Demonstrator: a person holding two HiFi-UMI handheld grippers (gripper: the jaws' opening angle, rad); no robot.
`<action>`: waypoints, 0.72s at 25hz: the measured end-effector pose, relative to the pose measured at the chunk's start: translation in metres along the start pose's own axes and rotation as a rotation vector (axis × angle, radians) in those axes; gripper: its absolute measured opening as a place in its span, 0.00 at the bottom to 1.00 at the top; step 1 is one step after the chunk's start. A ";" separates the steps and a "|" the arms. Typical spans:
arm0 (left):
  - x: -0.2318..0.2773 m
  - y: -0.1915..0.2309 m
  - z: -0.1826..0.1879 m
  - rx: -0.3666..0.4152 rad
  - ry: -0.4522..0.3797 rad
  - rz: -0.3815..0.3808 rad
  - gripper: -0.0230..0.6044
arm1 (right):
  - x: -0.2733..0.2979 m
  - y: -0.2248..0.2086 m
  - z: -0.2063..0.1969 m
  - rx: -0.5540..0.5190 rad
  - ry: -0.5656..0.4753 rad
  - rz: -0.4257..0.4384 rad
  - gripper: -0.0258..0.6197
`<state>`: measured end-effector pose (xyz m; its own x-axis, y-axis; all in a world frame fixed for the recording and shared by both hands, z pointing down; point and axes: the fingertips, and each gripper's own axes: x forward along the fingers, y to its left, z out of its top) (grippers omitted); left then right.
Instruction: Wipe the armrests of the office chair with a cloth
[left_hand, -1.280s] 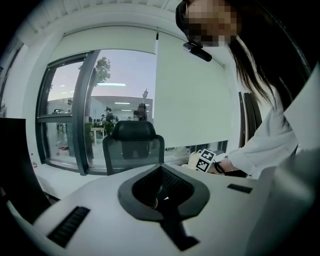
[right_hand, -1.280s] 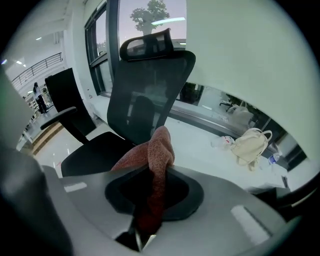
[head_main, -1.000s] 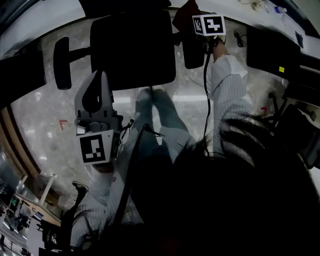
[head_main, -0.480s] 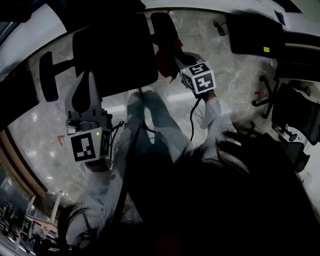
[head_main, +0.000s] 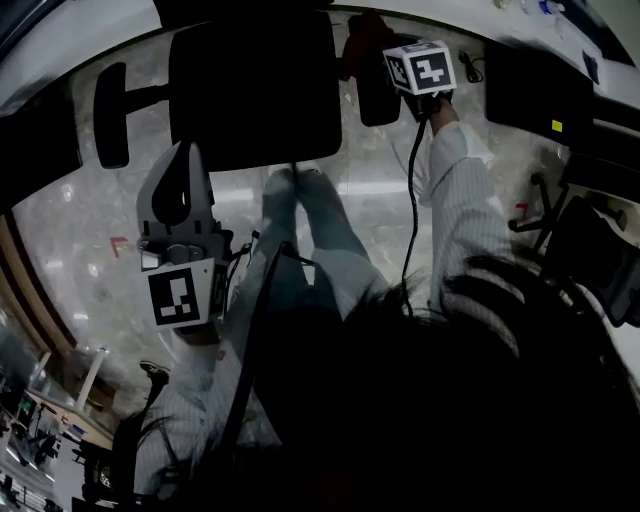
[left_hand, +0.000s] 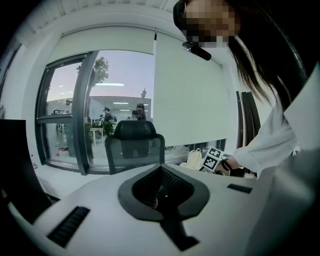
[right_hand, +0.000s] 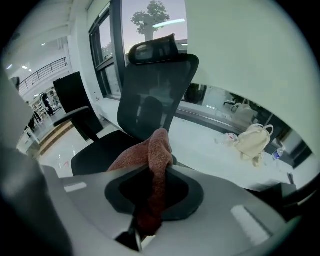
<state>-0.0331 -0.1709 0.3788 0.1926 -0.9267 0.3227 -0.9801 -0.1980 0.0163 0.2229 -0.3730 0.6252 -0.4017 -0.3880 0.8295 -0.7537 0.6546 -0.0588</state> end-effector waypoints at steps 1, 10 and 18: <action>-0.003 0.006 -0.002 -0.003 0.002 0.012 0.04 | 0.007 -0.009 0.011 0.008 0.003 -0.025 0.11; -0.005 0.037 -0.002 0.003 0.006 0.069 0.04 | 0.029 -0.035 0.042 0.080 0.033 -0.119 0.11; 0.010 0.017 0.023 0.011 -0.045 0.005 0.04 | -0.053 0.038 -0.045 0.065 -0.013 0.012 0.10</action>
<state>-0.0464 -0.1913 0.3606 0.1903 -0.9410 0.2798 -0.9804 -0.1969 0.0047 0.2395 -0.2981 0.6039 -0.4170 -0.3889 0.8215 -0.7807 0.6160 -0.1047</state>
